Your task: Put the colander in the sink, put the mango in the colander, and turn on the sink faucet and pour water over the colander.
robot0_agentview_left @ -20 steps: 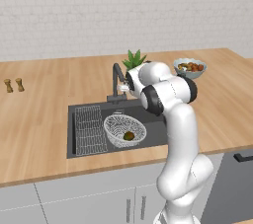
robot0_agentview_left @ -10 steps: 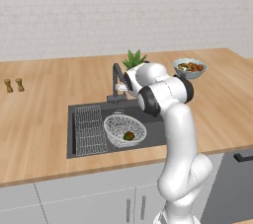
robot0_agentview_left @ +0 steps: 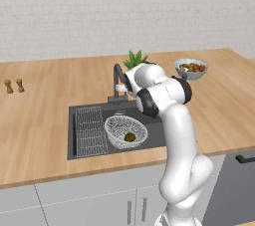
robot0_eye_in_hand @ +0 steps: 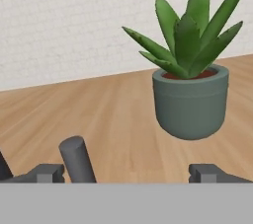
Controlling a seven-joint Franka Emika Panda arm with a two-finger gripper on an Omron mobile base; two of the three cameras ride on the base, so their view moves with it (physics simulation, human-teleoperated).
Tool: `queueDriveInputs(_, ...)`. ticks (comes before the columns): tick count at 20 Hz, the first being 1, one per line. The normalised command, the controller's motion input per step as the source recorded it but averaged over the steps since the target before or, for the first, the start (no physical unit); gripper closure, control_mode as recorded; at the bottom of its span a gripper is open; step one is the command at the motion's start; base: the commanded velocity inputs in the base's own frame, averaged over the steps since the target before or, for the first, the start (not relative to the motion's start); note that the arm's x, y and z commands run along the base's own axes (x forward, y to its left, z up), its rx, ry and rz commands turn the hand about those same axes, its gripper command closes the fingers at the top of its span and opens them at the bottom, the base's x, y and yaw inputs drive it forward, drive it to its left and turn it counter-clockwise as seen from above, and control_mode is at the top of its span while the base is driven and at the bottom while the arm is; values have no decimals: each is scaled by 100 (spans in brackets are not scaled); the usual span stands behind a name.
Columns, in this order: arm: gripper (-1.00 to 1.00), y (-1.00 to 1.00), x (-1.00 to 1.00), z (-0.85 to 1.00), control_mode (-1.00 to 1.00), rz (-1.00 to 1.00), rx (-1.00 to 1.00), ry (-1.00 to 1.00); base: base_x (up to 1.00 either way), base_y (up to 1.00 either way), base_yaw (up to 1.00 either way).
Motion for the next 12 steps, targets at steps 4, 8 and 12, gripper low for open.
queueDriveInputs(4, -100, 0, 5, 0, -100, 0, 0, 0, 0, 0, 0)
queueDriveInputs(8, -100, 0, 3, 0, -100, 0, 0, 0, 0, 0, 0)
queueDriveInputs(12, -100, 0, 3, 0, -100, 0, 0, 0, 0, 0, 0)
